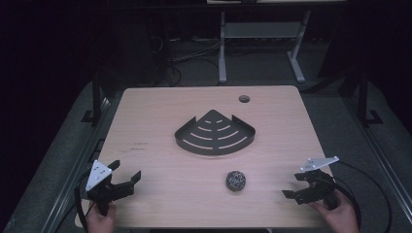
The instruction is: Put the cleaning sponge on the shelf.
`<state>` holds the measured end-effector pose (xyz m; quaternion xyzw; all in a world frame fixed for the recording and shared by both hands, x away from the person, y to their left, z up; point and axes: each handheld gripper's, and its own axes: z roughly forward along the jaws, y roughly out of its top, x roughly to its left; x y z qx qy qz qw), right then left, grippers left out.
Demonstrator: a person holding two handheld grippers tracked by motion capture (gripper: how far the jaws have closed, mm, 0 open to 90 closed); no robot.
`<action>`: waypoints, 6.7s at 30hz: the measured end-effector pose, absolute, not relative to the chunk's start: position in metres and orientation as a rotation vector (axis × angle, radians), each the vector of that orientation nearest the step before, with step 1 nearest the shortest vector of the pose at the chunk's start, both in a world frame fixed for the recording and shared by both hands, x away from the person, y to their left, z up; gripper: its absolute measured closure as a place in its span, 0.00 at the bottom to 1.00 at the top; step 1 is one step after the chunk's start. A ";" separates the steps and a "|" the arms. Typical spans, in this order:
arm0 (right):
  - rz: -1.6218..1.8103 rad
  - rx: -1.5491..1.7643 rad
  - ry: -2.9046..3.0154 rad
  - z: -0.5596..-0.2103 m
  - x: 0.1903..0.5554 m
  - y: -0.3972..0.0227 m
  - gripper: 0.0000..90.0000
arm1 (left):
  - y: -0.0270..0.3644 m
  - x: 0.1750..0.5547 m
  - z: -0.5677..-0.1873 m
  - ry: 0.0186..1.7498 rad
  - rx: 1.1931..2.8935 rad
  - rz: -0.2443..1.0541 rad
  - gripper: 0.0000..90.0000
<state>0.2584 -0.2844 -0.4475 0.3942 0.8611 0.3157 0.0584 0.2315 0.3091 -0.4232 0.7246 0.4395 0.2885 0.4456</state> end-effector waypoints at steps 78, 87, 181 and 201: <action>0.892 0.852 2.814 -0.423 0.272 -0.196 0.18 | 0.312 0.230 -0.421 1.093 1.770 0.717 0.15; 0.881 0.795 2.844 -0.421 0.278 -0.180 0.18 | 0.312 0.229 -0.420 1.091 1.767 0.721 0.15; 0.523 0.595 3.087 -0.443 0.326 -0.102 0.26 | 0.316 0.228 -0.418 1.097 1.736 0.720 0.15; 0.575 0.509 3.104 -0.430 0.321 -0.100 0.37 | 0.317 0.228 -0.417 1.098 1.731 0.714 0.15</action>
